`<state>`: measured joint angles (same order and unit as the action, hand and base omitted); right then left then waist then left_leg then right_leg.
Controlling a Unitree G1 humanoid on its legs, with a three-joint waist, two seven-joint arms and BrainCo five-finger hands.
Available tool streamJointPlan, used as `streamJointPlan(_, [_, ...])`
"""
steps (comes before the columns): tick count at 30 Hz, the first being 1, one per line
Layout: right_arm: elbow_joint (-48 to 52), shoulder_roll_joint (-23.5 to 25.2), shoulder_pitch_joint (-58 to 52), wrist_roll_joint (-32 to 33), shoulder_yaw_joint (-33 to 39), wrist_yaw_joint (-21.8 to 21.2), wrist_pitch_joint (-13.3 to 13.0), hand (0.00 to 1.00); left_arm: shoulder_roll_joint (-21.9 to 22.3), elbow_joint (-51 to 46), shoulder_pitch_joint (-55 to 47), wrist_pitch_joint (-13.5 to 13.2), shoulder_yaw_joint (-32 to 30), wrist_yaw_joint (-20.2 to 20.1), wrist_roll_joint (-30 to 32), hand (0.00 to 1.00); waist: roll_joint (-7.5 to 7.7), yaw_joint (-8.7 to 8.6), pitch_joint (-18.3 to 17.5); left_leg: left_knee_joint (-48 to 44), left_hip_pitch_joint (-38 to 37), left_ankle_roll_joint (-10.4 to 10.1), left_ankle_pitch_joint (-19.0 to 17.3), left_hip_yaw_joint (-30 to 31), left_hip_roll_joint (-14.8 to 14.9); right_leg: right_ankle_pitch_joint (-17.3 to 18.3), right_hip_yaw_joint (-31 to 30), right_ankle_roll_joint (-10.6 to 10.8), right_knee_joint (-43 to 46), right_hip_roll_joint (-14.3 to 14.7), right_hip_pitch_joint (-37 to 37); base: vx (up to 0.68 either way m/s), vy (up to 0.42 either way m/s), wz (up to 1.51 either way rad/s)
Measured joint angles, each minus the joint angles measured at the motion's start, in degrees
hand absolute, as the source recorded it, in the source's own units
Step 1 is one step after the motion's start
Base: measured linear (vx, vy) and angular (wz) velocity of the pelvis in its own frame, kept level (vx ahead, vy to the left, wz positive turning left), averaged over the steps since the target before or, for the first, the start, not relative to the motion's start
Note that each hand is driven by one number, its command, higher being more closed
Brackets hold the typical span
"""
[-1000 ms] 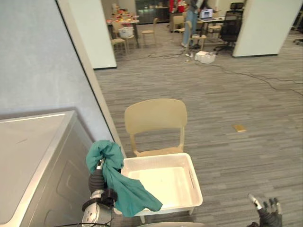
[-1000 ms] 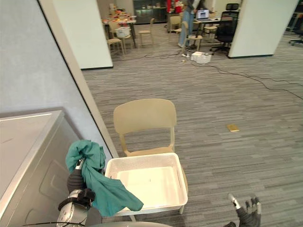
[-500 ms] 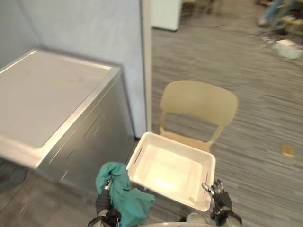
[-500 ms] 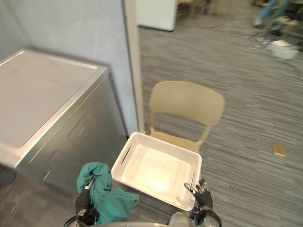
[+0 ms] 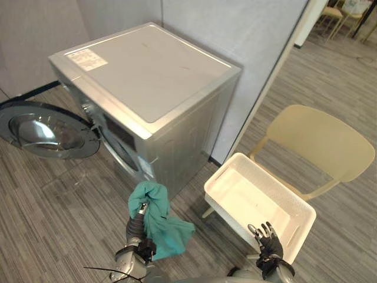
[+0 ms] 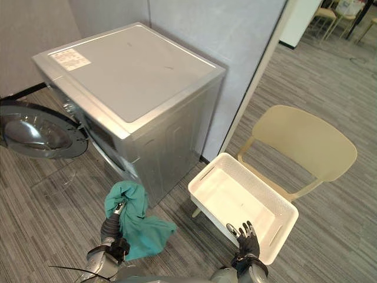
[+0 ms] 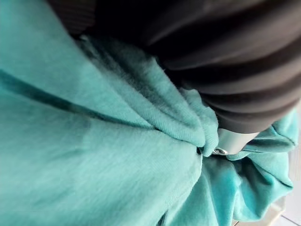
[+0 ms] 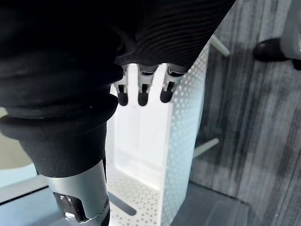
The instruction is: Pick up the laundry basket with both hands and put the clothes into the washing machine.
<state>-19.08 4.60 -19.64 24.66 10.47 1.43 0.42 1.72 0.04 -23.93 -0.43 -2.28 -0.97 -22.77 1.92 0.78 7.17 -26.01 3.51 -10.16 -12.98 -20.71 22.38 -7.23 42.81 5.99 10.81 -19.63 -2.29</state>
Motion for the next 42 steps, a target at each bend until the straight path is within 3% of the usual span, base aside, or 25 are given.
streamJointPlan(4, [-1.73, -0.09, 0.65, -0.09, 0.11, 0.07, -0.11, 0.00, -2.75, 0.23, 1.18, -0.20, -2.21, 0.36, 1.13, 1.00, 1.34, 1.12, -0.26, -2.24, 3.98, 2.72, -4.51, -0.20, -3.26, -6.80, 0.06, -3.19, -0.99, -3.44, 1.72, -0.10, 0.285, 0.18])
streamJointPlan(6, [-6.19, -0.13, 0.78, -0.99, 1.71, 1.08, 0.04, 0.00, -2.45, 0.95, 1.66, -0.20, -2.53, 1.22, 1.57, 1.00, 0.96, 1.49, -0.06, -1.81, 3.98, 3.62, -5.39, 0.84, -5.52, -11.02, -2.31, -5.52, -0.52, -5.22, 1.84, -0.08, 0.212, 0.37])
streamJointPlan(7, [-10.24, -0.62, 1.27, -1.52, 3.36, 1.89, 0.14, 0.00, -2.56, 2.64, 1.50, -0.62, -2.50, 1.47, 1.87, 1.00, 0.30, 1.66, -0.16, -0.54, 3.51, 4.07, -5.15, 2.48, -6.79, -13.10, -9.16, -8.39, 1.98, -5.67, 3.30, -0.02, 0.174, 0.49])
streamJointPlan(8, [-12.35, -0.62, 1.34, -1.69, 3.89, 2.31, 0.19, 0.00, -2.77, 3.40, 1.73, -0.76, -2.53, 1.75, 2.14, 1.00, -0.12, 1.56, -0.29, 0.00, 3.62, 4.44, -4.88, 3.72, -7.13, -12.42, -13.61, -8.80, 3.53, -4.91, 4.51, 0.02, 0.178, 0.81])
streamJointPlan(11, [-21.48, -0.07, 1.17, -1.29, 8.51, 3.53, 0.37, 0.00, -2.84, 10.65, 4.73, -1.49, -2.59, 2.97, 2.20, 1.00, -0.77, -0.33, -0.75, 5.15, 4.89, 6.28, -0.94, 12.28, -9.34, 5.48, -32.86, -3.23, 11.17, 6.94, 6.77, 0.14, 0.075, 1.31])
streamJointPlan(14, [-26.23, -0.10, 1.83, 0.65, 12.94, 3.54, 0.12, 0.00, -1.61, 17.14, 6.42, -1.39, -2.24, 3.55, 3.34, 1.00, -0.17, -1.65, -0.96, 7.77, 3.61, 5.95, 0.34, 15.29, -10.51, 15.42, -34.31, -1.97, 11.87, 15.96, 8.99, 0.12, -0.090, 0.78])
streamJointPlan(15, [-26.91, -0.10, 1.97, 0.69, 13.19, 3.51, 0.11, 0.00, -1.42, 18.19, 6.88, -1.37, -2.04, 3.55, 3.38, 1.00, 0.16, -1.81, -1.12, 7.73, 3.68, 5.71, 0.19, 15.77, -10.81, 15.84, -33.83, -1.84, 10.06, 17.18, 9.61, 0.11, -0.196, 0.52])
streamJointPlan(16, [-28.15, -0.16, 2.28, 0.70, 13.57, 3.36, 0.15, 0.00, -1.09, 19.03, 7.91, -1.19, -1.18, 3.59, 3.69, 1.00, 2.15, -2.01, -1.66, 7.29, 4.49, 4.91, -0.24, 16.43, -12.36, 16.20, -33.15, -4.90, 5.26, 18.22, 9.71, 0.12, -0.197, 0.58])
streamJointPlan(19, [-30.08, 0.21, 3.98, 0.81, 17.41, 3.51, -0.07, 0.00, 1.65, 20.13, 9.69, -0.97, 3.14, 3.47, 5.19, 1.00, -0.60, -3.31, -2.29, 9.40, 4.16, 3.26, 0.21, 19.75, -11.58, 17.42, -30.88, -4.66, 5.97, 19.54, 8.57, 0.18, -0.174, 0.51])
streamJointPlan(22, [-31.11, 0.27, 4.17, 1.48, 18.38, 3.56, 0.03, 0.00, 2.10, 20.23, 10.45, -0.92, 6.89, 2.43, 5.61, 1.00, -1.50, -4.03, -2.02, 7.65, 0.96, 2.79, 0.27, 20.27, -11.36, 19.98, -30.22, -5.43, 7.26, 19.68, 4.92, 0.21, -0.113, 0.30])
streamJointPlan(25, [-31.30, 0.45, 4.49, 1.72, 20.57, 3.92, 0.15, 0.00, 2.21, 17.36, 9.48, -1.06, 6.38, 2.24, 5.07, 1.00, -2.61, -4.69, -1.46, -11.45, 7.41, 2.42, 0.37, 19.19, -10.69, 22.53, -31.41, -6.03, 6.84, 19.67, 0.61, 0.16, -0.061, 0.07])
streamJointPlan(26, [-31.25, 0.44, 4.77, 1.71, 20.70, 3.99, 0.14, 0.00, 2.20, 16.36, 9.22, -1.13, 6.36, 2.21, 4.70, 1.00, -3.17, -4.62, -1.06, -16.43, 9.94, 1.28, 1.05, 19.44, -10.11, 23.54, -31.38, -6.40, 6.94, 19.90, 0.19, 0.11, 0.025, -0.02])
streamJointPlan(27, [-30.86, -0.26, 4.97, 1.68, 21.04, 4.26, 0.16, 0.00, 2.19, 15.33, 9.14, -1.20, 6.12, 2.19, 4.13, 1.00, -4.40, -4.42, -0.06, -24.48, 13.12, -2.26, 3.36, 20.76, -8.87, 24.48, -31.62, -6.32, 7.42, 20.71, -0.66, 0.08, 0.052, -0.14])
streamJointPlan(28, [-30.86, -0.64, 4.99, 1.69, 20.87, 4.79, 0.31, 0.00, 2.20, 15.23, 8.54, -1.25, 5.18, 2.23, 3.58, 1.00, -4.77, -4.08, 0.02, -28.52, 14.59, -2.94, 6.26, 21.05, -8.39, 24.97, -32.30, -6.54, 7.43, 20.71, -1.40, 0.11, 0.088, -0.27])
streamJointPlan(29, [-30.65, -0.64, 5.30, 1.67, 19.92, 4.95, 0.23, 0.00, 2.24, 15.20, 8.12, -1.25, 4.08, 2.29, 3.19, 1.00, -4.44, -3.47, 0.29, -32.36, 16.18, -1.76, 7.71, 20.91, -8.05, 25.04, -33.46, -6.60, 6.73, 20.26, -2.63, 0.14, 0.102, -0.59])
streamJointPlan(30, [-29.70, -0.61, 5.44, 1.66, 18.19, 4.99, 0.14, 0.00, 2.30, 15.07, 7.65, -1.28, 2.70, 2.48, 3.18, 1.00, -4.14, -2.79, 0.41, -33.71, 17.91, 3.13, 4.25, 18.94, -6.42, 24.97, -35.28, -6.52, 6.02, 19.82, -3.41, 0.13, 0.087, -0.60])
streamJointPlan(31, [-29.39, -0.63, 5.41, 1.65, 17.44, 4.98, 0.14, 0.00, 2.18, 15.07, 7.53, -1.27, 2.15, 2.54, 3.20, 1.00, -3.77, -2.82, 0.39, -32.47, 18.56, 4.58, 3.35, 18.23, -5.58, 24.91, -35.81, -6.38, 5.83, 19.46, -3.53, 0.15, 0.097, -0.76])
streamJointPlan(32, [-28.53, -0.41, 6.17, 1.64, 16.04, 4.96, 0.13, 0.00, 1.50, 15.00, 7.52, -1.25, 1.69, 2.79, 3.21, 1.00, -2.58, -2.48, 0.43, -25.99, 18.93, 6.23, 2.33, 16.92, -3.09, 24.77, -37.47, -5.65, 5.73, 18.54, -3.51, 0.16, 0.110, -0.58])
streamJointPlan(34, [-27.09, 0.21, 6.83, 1.57, 15.15, 4.97, 0.05, 0.00, 1.41, 14.96, 7.64, -1.24, 1.87, 3.59, 3.21, 1.00, -0.47, -2.01, 0.26, -13.57, 18.51, 6.58, 2.63, 17.93, -0.29, 25.12, -40.13, -3.77, 5.75, 16.37, -3.28, 0.26, 0.224, -0.64])
streamJointPlan(36, [-26.45, 0.25, 6.69, 0.33, 15.51, 5.12, -0.09, 0.00, 1.64, 14.61, 7.70, -1.24, 3.73, 3.74, 3.21, 1.00, 0.67, -1.86, -0.22, -1.72, 18.52, 5.19, 4.17, 22.44, 1.89, 26.80, -42.62, -0.42, 6.37, 13.65, -3.26, 0.31, 0.381, -0.58])
streamJointPlan(38, [-26.53, -0.39, 5.59, -0.35, 16.20, 5.92, -0.06, 0.00, 1.56, 14.82, 7.58, -1.22, 5.22, 3.83, 3.23, 1.00, 0.13, -1.76, -1.55, 1.01, 18.03, 0.06, 7.40, 24.31, 2.31, 29.26, -44.72, 4.31, 5.72, 9.89, -3.94, 0.38, 0.620, -0.53])
streamJointPlan(39, [-26.48, -0.65, 5.15, -0.44, 16.87, 6.00, -0.05, 0.00, 1.54, 15.04, 7.50, -1.20, 5.71, 3.82, 3.26, 1.00, -0.55, -1.66, -2.49, 0.86, 17.79, 0.26, 9.26, 23.06, 1.79, 29.38, -45.25, 5.66, 4.82, 8.66, -4.45, 0.38, 0.724, -0.40])
streamJointPlan(40, [-27.93, -0.65, 4.30, -0.50, 18.48, 6.15, 0.06, 0.00, 0.85, 15.35, 7.87, -1.30, 6.69, 3.79, 3.32, 1.00, -0.59, -1.99, -4.55, -2.00, 18.63, -4.65, 6.76, 19.64, 0.30, 28.90, -46.20, 7.87, 3.44, 5.42, -5.24, 0.42, 0.729, -0.20])
streamJointPlan(41, [-30.49, -0.29, 5.48, -0.30, 17.66, 5.89, 1.54, 0.00, -1.03, 16.49, 9.85, -1.34, 6.03, 4.53, 3.33, 1.00, 2.01, -2.81, -4.87, -4.71, 19.35, -3.73, 4.53, 17.30, -3.83, 24.91, -47.69, 8.22, 3.85, 1.10, -3.96, 0.41, 0.716, -0.09])
streamJointPlan(42, [-30.67, -0.21, 6.07, -0.21, 17.54, 5.89, 1.96, 0.00, -1.70, 16.58, 10.47, -1.35, 6.05, 4.74, 3.35, 1.00, 2.38, -2.90, -5.12, -5.39, 19.75, -3.10, 4.05, 16.50, -4.56, 21.52, -48.22, 7.55, 3.92, 0.30, -3.15, 0.37, 0.632, -0.17])
